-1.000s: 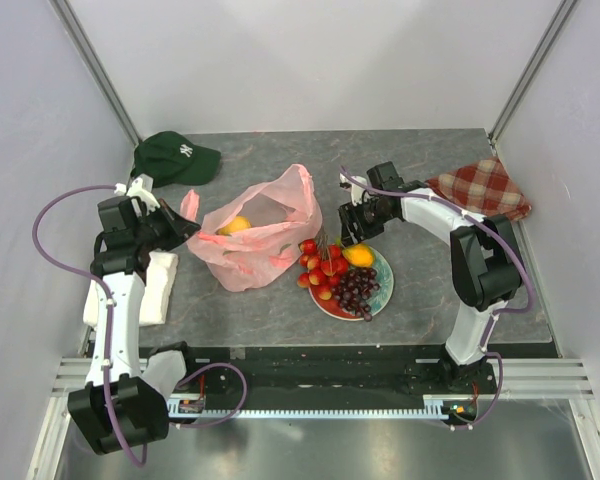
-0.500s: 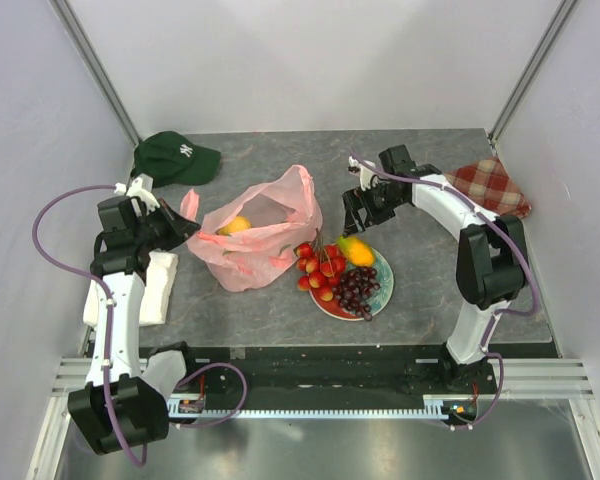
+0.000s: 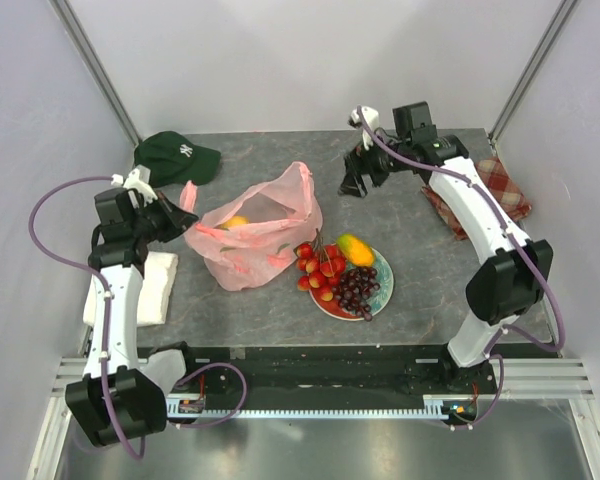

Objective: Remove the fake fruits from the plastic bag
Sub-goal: Place the fake fruit on the plate, then take out the fake fruit from the plastic bag.

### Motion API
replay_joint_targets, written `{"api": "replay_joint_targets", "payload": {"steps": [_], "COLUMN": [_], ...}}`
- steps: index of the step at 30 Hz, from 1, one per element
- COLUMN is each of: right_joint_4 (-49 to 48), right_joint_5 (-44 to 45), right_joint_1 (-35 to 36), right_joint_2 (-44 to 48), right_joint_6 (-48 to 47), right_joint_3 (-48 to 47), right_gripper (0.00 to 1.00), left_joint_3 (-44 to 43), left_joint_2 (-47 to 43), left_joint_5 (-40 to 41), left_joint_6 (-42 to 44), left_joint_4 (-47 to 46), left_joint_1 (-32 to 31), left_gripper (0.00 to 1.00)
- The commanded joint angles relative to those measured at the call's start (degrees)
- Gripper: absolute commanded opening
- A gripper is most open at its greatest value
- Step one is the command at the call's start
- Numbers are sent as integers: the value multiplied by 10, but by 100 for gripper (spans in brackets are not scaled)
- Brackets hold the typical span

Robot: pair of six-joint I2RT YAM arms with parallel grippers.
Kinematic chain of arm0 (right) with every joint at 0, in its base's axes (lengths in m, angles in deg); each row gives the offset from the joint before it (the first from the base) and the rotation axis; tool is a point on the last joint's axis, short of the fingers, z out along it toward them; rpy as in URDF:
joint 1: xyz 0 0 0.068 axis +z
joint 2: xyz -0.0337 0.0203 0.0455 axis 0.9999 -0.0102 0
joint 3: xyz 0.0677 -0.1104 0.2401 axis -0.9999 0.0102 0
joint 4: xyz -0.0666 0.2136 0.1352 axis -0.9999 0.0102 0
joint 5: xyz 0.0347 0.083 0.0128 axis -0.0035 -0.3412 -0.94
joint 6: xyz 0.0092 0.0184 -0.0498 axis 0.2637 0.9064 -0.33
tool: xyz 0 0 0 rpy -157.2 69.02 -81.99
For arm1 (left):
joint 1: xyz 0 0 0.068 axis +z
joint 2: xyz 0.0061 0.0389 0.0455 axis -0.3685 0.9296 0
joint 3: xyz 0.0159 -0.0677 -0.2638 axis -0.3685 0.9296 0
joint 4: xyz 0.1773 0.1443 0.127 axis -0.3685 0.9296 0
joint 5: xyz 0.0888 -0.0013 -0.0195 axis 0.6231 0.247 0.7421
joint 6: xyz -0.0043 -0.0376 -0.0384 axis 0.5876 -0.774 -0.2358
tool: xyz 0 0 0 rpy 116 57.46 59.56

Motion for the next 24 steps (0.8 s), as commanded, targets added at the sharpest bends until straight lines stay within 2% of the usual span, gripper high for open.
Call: {"api": "replay_joint_targets", "payload": {"steps": [1,5,6,8,9,10,12,13,18,19,21,24], "right_joint_4": [-80,-105,-106,-110,-110,-108,-111,-111,-108,-107,-105,-103], "right_joint_5": [-33,-6,-8,-14,-14,-16,-16,-7,35,39,60,78], "right_joint_1": [86,168,179,197,202,210,218,228,256,262,268,289], "right_joint_2": [22,-7,-29,-58,-90,-104,-137,-145,-193,-196,-194,-187], "right_joint_6": [-11,-59,-52,-31,-12,-5,-1,-5,-16,-19,-23,-37], "right_joint_3": [-92,-130,-136,-144,-144,-142,-132,-121,-134,-142,-136,-113], "right_gripper": [83,69,63,57,48,43,37,37,36,36,36,38], "left_joint_3": [-55,-90,-99,-104,-97,-91,-75,-69,-56,-61,-75,-82], "left_joint_2": [10,34,34,30,18,12,-9,-16,-42,-41,-41,-45], "left_joint_5": [-25,-80,-112,-120,-131,-132,-127,-128,-145,-148,-144,-110], "left_joint_6": [35,59,73,85,95,100,108,114,172,183,208,215], "left_joint_4": [-66,-70,-70,-38,-26,-8,46,64,190,210,252,265], "left_joint_1": [-1,-11,-17,-24,-29,-31,-30,-30,-30,-31,-30,-30], "left_gripper": [4,4,4,6,8,18,25,35,53,63,66,66]}}
